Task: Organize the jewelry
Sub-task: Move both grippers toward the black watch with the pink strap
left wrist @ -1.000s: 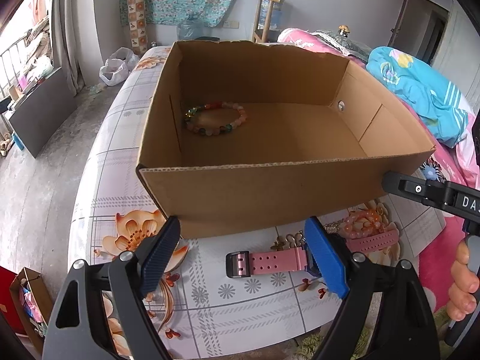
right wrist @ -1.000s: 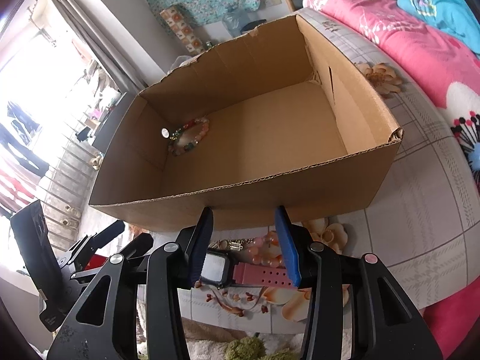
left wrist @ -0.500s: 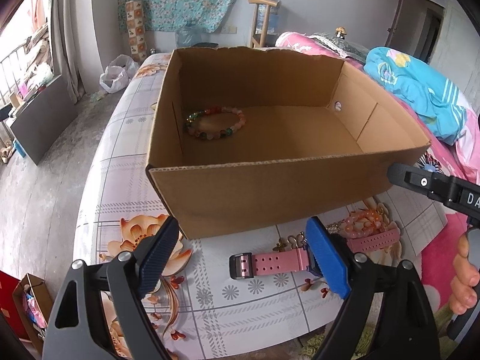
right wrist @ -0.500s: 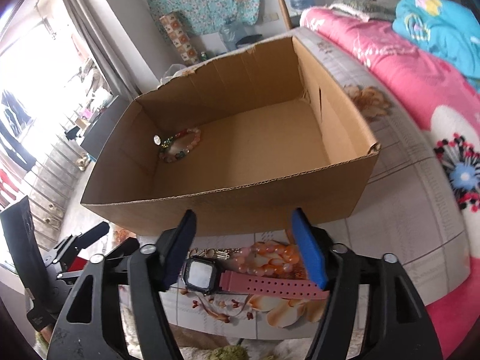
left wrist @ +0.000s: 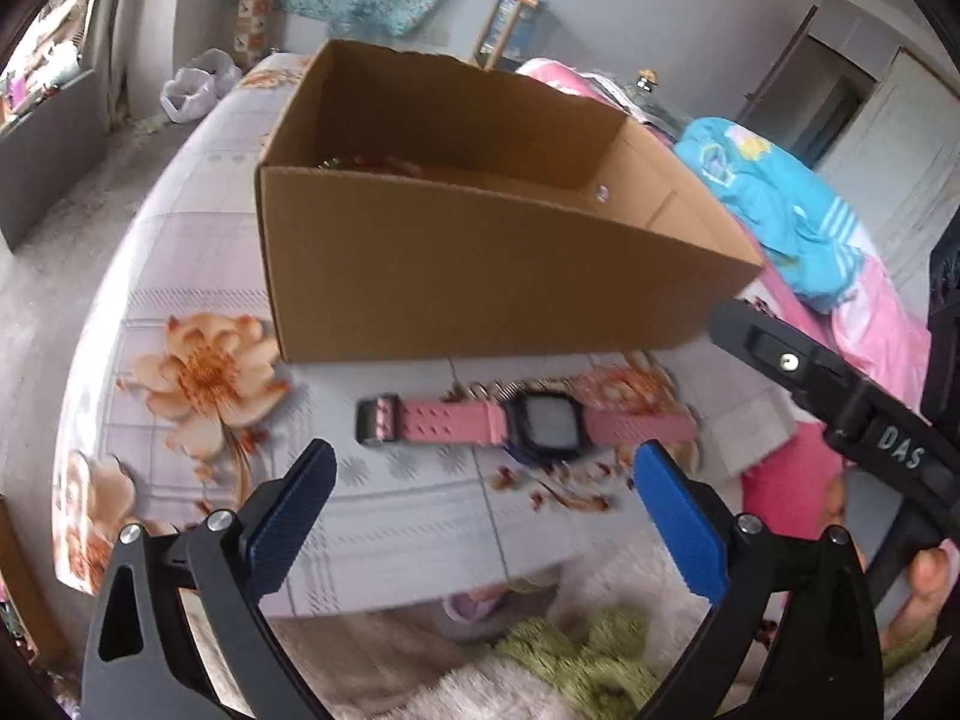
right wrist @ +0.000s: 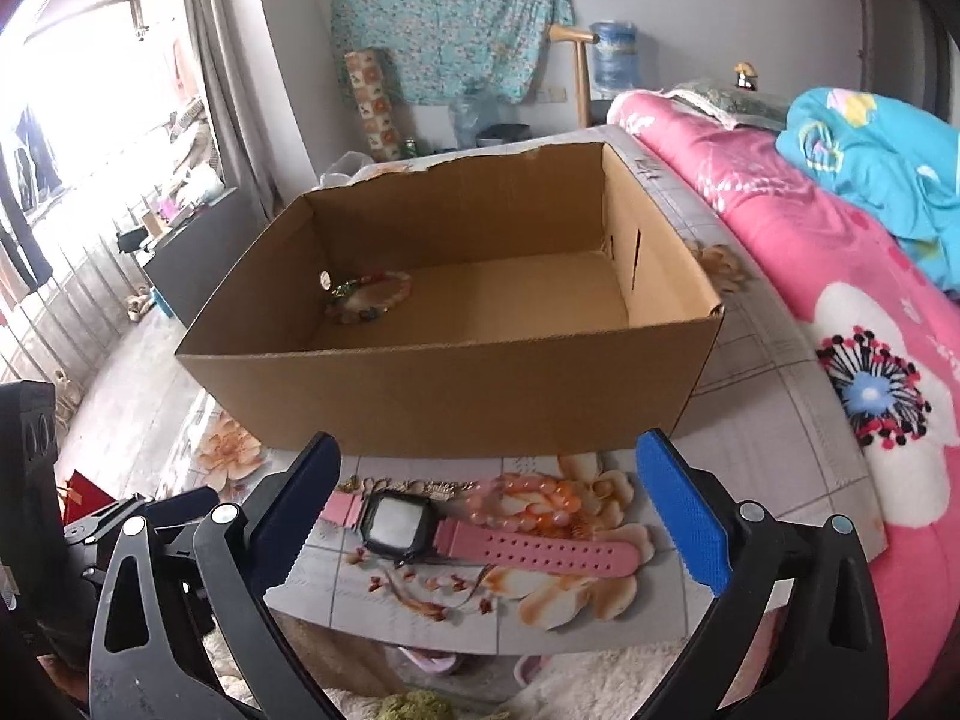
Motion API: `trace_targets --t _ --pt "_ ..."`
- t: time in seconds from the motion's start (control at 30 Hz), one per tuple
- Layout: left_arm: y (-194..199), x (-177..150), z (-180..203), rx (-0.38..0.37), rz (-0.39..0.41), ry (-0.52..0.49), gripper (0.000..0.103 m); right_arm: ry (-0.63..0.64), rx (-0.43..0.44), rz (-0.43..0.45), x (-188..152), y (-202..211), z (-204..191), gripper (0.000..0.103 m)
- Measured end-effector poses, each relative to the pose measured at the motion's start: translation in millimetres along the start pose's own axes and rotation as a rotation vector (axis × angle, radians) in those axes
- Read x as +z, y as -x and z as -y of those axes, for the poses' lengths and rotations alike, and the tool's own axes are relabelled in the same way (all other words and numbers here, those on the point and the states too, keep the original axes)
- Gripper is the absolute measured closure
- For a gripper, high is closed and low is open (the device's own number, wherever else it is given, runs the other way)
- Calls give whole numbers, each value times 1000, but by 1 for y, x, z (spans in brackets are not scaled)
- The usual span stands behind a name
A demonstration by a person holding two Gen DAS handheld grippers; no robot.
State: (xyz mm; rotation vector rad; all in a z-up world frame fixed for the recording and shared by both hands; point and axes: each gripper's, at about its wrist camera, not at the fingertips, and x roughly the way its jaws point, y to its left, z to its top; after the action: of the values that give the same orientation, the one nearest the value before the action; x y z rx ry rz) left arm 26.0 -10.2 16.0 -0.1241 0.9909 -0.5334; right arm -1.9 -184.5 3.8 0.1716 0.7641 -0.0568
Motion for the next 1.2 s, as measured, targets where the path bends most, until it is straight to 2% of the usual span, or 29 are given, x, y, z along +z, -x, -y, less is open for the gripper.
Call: trace_targets --t 0.13,0.3,0.4,0.5,0.57,0.63,0.67,0.83,0.97,1.07,1.1,1.2 --pt "14 -1 5 -10 47 -30 6 21 -46 34 -7 5 -6 8" --pt "16 -2 3 1 28 -19 6 91 -102 81 -8 11 -13 8" --pt "20 1 -1 23 45 -9 6 140 -139 101 -9 14 -18 8" --pt "26 1 -3 13 66 0 6 194 -192 115 -9 14 -25 8" --pt "28 1 -8 -36 75 25 6 216 -205 126 -10 14 -28 8" --pt "27 1 -13 -80 64 56 6 223 -187 136 -10 16 -27 8" --pt "28 1 -14 -79 59 63 6 222 -176 139 -11 18 -27 8" --pt "34 3 -2 -119 88 16 6 162 -65 158 -10 26 -4 8" --pt "28 1 -1 -138 76 8 6 133 -71 139 -16 26 14 8" --pt "26 4 -8 -122 90 20 6 124 10 72 -20 23 20 9" --pt "25 5 -11 -105 96 17 6 122 33 57 -22 23 21 12" --pt "19 6 -16 -11 110 -19 6 137 109 8 -25 18 17 21"
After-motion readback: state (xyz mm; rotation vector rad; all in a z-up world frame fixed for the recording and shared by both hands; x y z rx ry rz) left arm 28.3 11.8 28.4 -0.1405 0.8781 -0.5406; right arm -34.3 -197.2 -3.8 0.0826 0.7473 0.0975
